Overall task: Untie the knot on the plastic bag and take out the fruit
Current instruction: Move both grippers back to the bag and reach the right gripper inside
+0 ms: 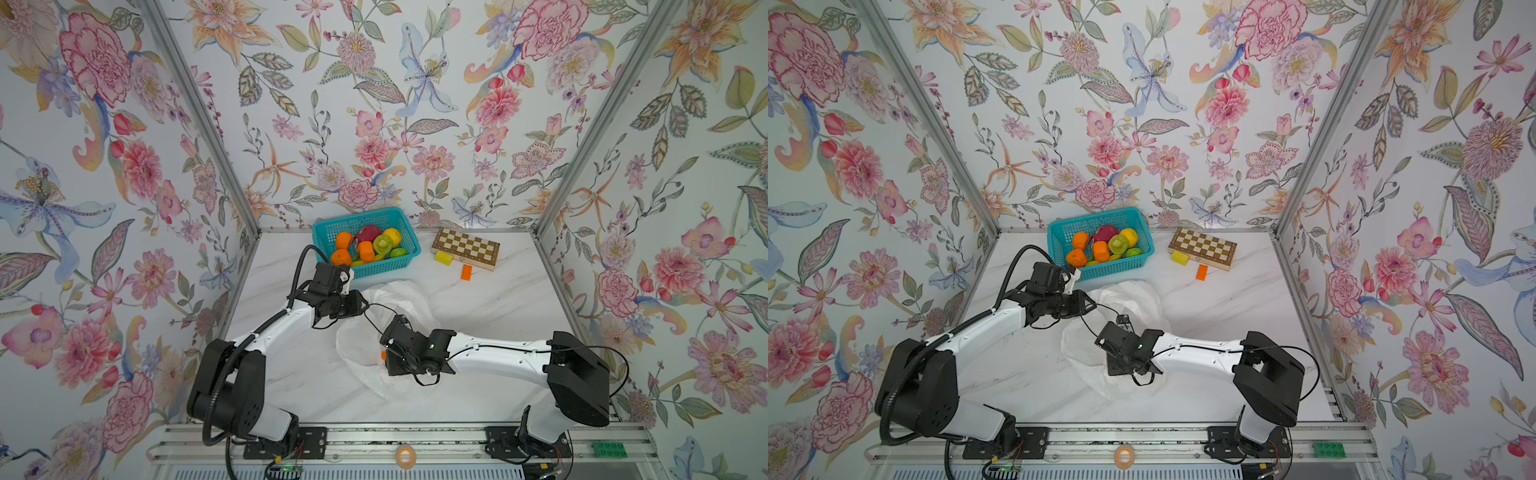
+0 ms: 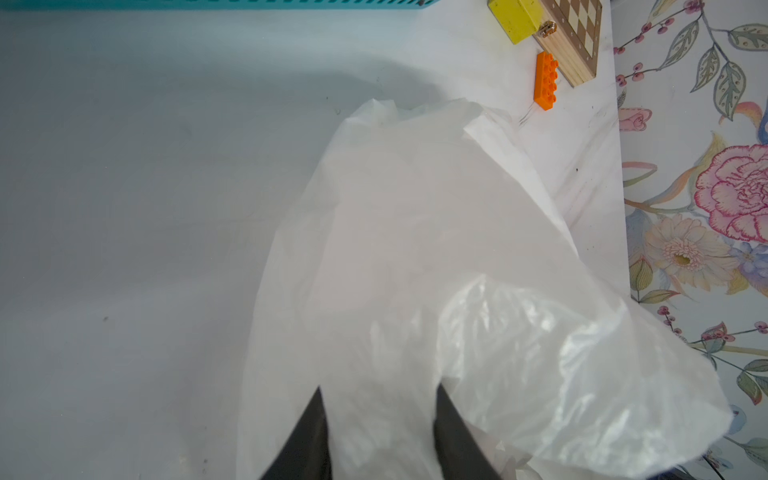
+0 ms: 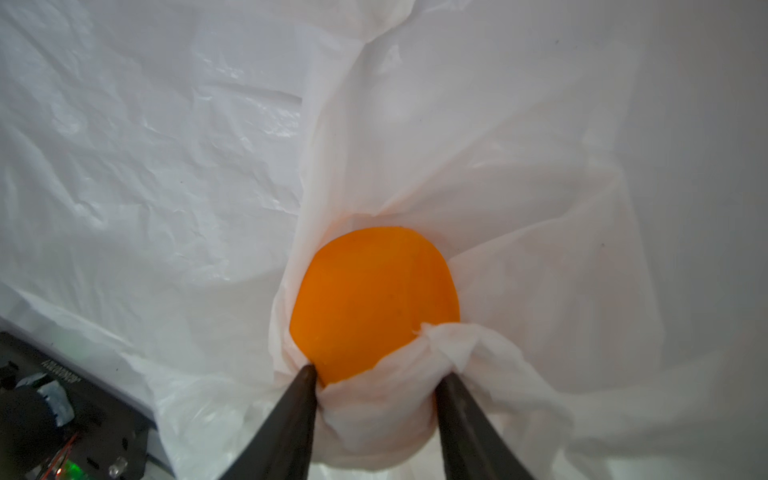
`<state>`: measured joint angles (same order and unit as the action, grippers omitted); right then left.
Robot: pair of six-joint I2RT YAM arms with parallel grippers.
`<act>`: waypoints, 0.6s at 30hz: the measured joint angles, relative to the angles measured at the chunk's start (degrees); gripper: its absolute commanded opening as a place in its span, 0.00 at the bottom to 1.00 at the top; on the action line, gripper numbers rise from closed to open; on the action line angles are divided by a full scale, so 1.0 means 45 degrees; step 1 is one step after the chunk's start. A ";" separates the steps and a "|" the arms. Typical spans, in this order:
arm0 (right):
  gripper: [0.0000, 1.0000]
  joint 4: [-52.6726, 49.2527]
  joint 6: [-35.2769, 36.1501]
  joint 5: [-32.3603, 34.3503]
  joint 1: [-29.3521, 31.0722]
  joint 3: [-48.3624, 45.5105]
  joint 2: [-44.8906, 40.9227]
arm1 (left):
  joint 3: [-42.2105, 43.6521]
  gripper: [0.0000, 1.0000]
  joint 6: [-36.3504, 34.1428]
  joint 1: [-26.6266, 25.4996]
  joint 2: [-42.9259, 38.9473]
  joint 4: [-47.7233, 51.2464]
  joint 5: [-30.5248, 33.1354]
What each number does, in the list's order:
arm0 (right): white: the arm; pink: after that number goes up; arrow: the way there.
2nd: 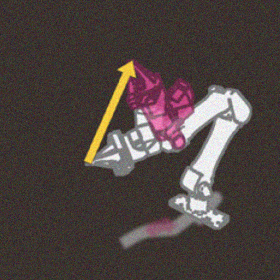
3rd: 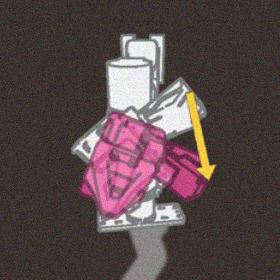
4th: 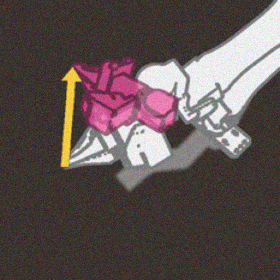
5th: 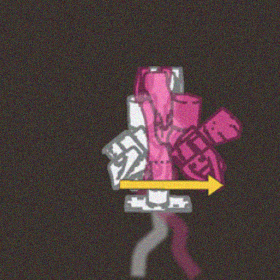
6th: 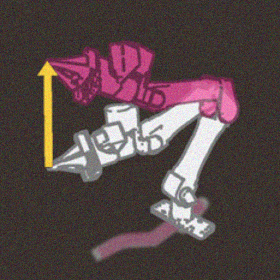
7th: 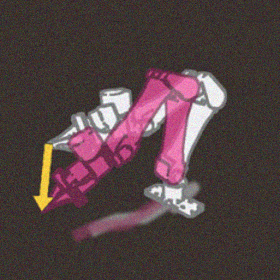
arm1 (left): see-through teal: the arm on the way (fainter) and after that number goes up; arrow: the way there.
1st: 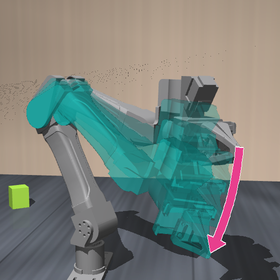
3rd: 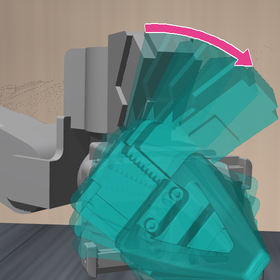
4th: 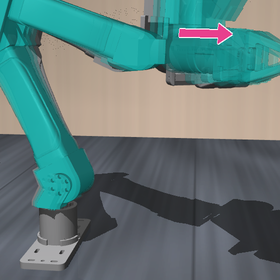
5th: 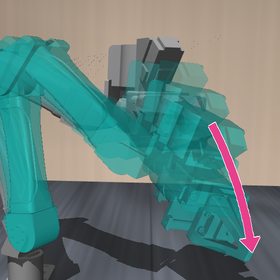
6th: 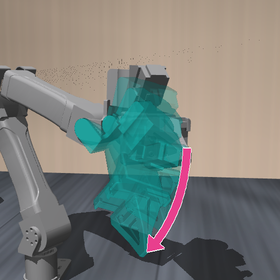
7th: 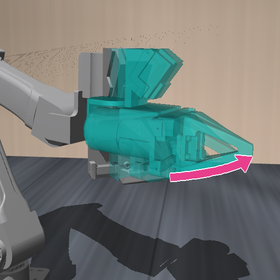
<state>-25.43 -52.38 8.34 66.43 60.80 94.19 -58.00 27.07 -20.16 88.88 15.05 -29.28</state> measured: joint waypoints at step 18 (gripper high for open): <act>0.70 0.3706 0.1452 -0.2521 0.0301 -0.0277 -0.0039 | -0.4269 0.67 -0.0714 -0.0457 0.2229 -0.0758 -0.0500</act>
<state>-8.75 -45.84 -3.01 67.79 59.55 94.02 -77.21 23.86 -22.22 98.91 11.64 -31.53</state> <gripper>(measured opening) 0.700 0.643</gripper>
